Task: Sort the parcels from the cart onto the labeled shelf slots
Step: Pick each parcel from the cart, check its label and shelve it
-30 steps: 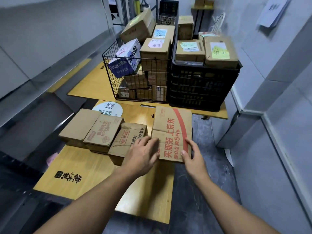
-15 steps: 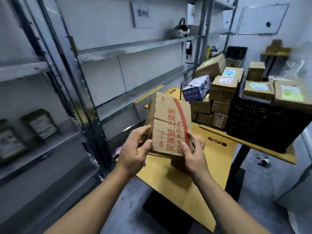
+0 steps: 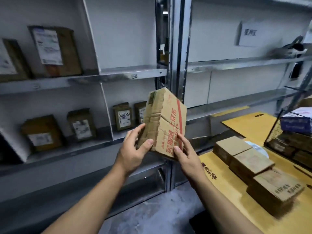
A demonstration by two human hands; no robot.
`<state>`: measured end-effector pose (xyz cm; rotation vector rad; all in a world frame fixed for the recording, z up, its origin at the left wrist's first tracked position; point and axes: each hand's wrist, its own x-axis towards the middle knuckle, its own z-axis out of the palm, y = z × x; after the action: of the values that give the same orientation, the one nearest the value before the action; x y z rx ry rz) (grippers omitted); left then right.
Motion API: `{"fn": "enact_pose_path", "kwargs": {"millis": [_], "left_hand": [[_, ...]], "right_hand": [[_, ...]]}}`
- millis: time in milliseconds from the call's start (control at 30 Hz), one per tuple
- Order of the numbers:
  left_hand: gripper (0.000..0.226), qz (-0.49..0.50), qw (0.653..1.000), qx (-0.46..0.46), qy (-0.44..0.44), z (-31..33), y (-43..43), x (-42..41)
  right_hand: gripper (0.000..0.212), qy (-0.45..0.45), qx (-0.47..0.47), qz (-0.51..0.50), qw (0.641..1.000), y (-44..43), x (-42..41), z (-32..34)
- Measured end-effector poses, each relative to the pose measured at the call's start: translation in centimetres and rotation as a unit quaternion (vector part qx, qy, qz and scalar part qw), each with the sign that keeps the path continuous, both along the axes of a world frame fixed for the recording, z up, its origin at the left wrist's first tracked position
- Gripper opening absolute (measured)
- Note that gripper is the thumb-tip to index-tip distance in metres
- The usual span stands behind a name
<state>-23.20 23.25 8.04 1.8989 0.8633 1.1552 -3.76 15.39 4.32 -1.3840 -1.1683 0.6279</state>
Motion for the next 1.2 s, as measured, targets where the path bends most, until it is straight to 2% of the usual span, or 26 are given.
{"fn": "enact_pose_path", "kwargs": {"millis": [100, 200, 300, 333, 433, 533, 600, 700, 800, 900, 1000, 1100, 1200], "left_hand": [[0.071, 0.043, 0.999, 0.017, 0.018, 0.1, -0.1, -2.3], [0.072, 0.065, 0.997, 0.011, 0.030, -0.2, -0.4, -3.4], [0.072, 0.092, 0.994, 0.033, 0.054, -0.1, -0.3, -3.7], [0.072, 0.096, 0.993, 0.048, 0.058, -0.1, -0.2, -3.7], [0.067, 0.059, 0.997, 0.041, 0.025, 0.7, -0.2, -3.2], [0.058, 0.038, 0.998, 0.013, -0.044, 1.4, 0.1, -2.7], [0.053, 0.064, 0.996, 0.017, -0.054, 1.5, 0.8, -2.2], [0.049, 0.157, 0.987, 0.006, -0.045, 0.9, 1.6, -0.9], [0.057, 0.215, 0.975, -0.035, -0.044, 0.4, 2.4, -0.1], [0.065, 0.210, 0.976, -0.054, -0.029, 0.2, 3.1, 0.5], [0.069, 0.208, 0.977, -0.040, -0.023, 0.7, 3.2, 1.7], [0.066, 0.245, 0.970, 0.005, -0.001, 1.4, 3.3, 3.3], [0.067, 0.274, 0.960, 0.045, 0.023, 1.8, 3.4, 4.5]], "right_hand": [[0.060, -0.081, -0.020, 0.042, 0.996, 1.8, -2.0, 1.4], [0.058, -0.132, -0.030, 0.058, 0.989, 3.0, -4.0, 2.7], [0.030, -0.054, -0.002, 0.102, 0.993, 3.7, -5.6, 4.1], [0.028, -0.021, 0.003, 0.112, 0.993, 3.9, -5.8, 4.4], [0.044, 0.030, 0.006, 0.104, 0.994, 5.0, -5.3, 4.8], [0.037, 0.015, 0.031, 0.095, 0.995, 6.0, -3.8, 5.5], [0.032, 0.035, 0.045, 0.107, 0.993, 6.8, -2.7, 5.9], [0.026, 0.136, 0.053, 0.125, 0.981, 7.6, -1.7, 6.0], [0.032, 0.238, 0.045, 0.154, 0.958, 8.2, -0.5, 6.1], [0.037, 0.282, 0.044, 0.191, 0.939, 8.6, 1.1, 6.3], [0.036, 0.237, 0.033, 0.212, 0.948, 9.4, 3.0, 6.3], [0.036, 0.105, 0.028, 0.207, 0.972, 10.2, 5.2, 6.6], [0.040, -0.005, 0.031, 0.192, 0.981, 10.8, 7.0, 7.2]]}}
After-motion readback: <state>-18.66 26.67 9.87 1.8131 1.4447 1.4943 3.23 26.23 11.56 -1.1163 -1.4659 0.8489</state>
